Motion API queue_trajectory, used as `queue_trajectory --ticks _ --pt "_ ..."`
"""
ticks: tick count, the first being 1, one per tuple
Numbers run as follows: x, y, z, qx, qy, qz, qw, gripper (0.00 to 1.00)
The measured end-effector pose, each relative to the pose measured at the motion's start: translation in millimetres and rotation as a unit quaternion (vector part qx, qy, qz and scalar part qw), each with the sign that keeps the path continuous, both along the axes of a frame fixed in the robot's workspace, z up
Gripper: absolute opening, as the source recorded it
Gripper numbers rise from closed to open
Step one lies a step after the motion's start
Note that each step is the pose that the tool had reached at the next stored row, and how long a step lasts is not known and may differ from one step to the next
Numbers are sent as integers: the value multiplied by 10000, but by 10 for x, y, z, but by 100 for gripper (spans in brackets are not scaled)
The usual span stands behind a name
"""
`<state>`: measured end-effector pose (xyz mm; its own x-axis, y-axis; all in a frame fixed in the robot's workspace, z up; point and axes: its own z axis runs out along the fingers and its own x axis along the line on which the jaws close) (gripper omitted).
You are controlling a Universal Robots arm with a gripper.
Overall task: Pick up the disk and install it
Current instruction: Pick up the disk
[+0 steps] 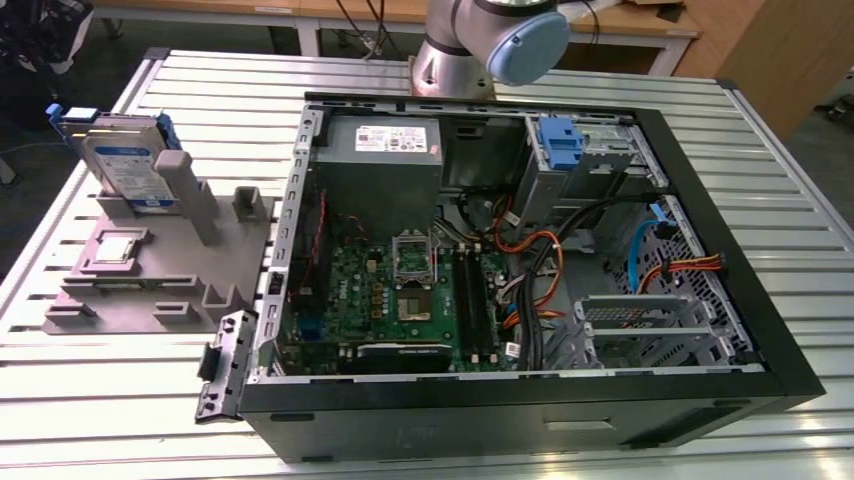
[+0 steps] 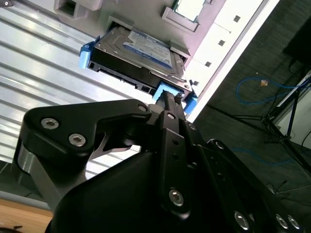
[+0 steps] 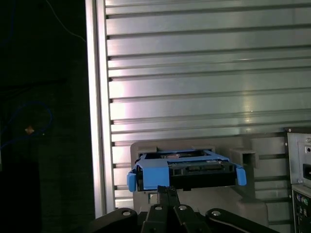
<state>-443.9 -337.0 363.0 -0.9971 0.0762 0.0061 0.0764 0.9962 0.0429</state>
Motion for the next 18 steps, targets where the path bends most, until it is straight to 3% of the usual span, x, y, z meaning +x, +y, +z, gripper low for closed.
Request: queue_trajectory --ticks 12,18 --pt "0 0 0 2 0 6 10000 10" --pt "0 0 0 1 0 355 9994 10"
